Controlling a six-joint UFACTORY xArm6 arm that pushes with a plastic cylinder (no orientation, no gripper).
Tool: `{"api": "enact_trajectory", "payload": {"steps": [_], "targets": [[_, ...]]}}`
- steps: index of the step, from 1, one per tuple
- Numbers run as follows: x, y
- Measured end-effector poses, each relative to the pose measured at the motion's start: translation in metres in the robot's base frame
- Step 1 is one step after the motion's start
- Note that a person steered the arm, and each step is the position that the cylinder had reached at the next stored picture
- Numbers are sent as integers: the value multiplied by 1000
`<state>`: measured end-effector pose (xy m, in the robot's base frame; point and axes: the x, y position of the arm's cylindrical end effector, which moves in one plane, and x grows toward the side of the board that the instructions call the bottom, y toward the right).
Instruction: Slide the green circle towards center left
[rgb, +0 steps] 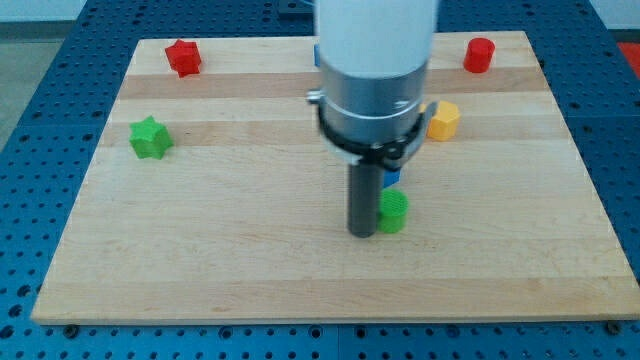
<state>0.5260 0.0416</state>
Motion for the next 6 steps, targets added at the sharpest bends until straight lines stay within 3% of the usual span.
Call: {"api": "enact_trajectory", "payload": {"steps": [3, 6], "targets": [[-27, 115], [-59, 146]]}}
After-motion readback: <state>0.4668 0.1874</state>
